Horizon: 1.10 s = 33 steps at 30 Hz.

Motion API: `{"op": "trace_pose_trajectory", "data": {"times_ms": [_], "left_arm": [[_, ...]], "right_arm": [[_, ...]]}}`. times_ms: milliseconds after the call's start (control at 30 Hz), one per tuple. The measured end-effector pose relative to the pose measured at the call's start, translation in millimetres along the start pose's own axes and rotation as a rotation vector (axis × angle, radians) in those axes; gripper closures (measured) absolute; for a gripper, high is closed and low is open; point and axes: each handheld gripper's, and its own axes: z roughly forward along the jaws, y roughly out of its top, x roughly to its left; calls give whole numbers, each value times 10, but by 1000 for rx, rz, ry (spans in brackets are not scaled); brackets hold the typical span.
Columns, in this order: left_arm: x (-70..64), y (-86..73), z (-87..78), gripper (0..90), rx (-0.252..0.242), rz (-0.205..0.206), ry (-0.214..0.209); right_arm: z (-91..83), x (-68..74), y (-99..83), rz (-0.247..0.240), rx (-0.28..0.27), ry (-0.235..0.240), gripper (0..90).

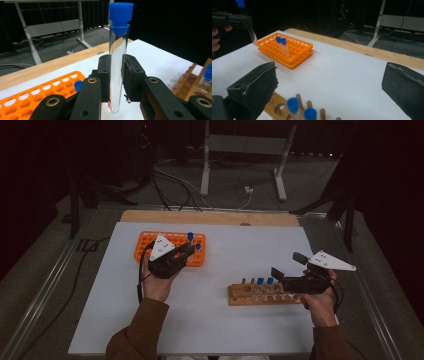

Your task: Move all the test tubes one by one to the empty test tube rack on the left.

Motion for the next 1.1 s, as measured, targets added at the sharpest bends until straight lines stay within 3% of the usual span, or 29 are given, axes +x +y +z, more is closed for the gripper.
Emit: {"op": "trace_pose_trajectory", "data": {"times_ms": [433, 767, 1100], "left_arm": [[194, -63, 78, 782, 4, -1, 88], [323, -149, 232, 782, -7, -8, 127], [437, -277, 439, 782, 14, -56, 159]], "right_arm": [[-70, -91, -82, 24, -7, -24, 2], [-115, -143, -110, 44, -21, -24, 2], [-126, -169, -125, 51, -28, -18, 2]]}}
